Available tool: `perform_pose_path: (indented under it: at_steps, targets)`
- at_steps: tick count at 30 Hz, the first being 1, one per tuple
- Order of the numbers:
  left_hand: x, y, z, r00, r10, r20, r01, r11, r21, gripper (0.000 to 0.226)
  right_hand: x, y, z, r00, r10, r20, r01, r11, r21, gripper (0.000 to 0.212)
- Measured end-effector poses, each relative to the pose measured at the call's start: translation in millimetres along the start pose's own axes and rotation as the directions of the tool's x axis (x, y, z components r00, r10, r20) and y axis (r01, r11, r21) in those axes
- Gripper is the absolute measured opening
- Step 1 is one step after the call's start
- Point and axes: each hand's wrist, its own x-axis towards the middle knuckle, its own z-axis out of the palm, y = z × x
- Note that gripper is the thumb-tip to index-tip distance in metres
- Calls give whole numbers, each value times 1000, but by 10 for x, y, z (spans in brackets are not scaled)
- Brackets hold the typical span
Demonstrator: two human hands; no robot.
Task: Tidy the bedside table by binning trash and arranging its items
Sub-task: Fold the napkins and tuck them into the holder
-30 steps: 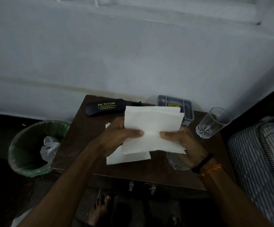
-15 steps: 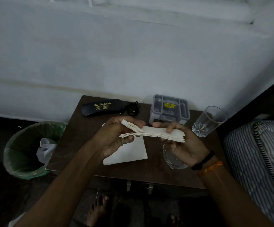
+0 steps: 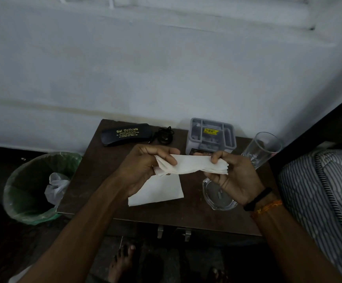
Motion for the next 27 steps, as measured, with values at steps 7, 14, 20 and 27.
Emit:
perform_pose_path:
  at_steps: [7, 14, 20, 27]
  targets:
    - [-8, -45, -10, 987, 147, 61, -154, 981, 122, 51, -28, -9, -12, 988, 64, -138, -89, 978, -189, 36]
    - [12, -20, -56, 971, 216, 102, -229, 964, 135, 45, -10, -17, -60, 995, 39, -96, -70, 938, -339, 49]
    - [38, -5, -105, 988, 107, -111, -103, 994, 38, 27, 0, -23, -164, 983, -90, -159, 36, 950, -310, 43]
    - [105, -84, 133, 943, -284, -173, 237, 939, -250, 63, -1, 33, -28, 985, -83, -150, 33, 951, -308, 31]
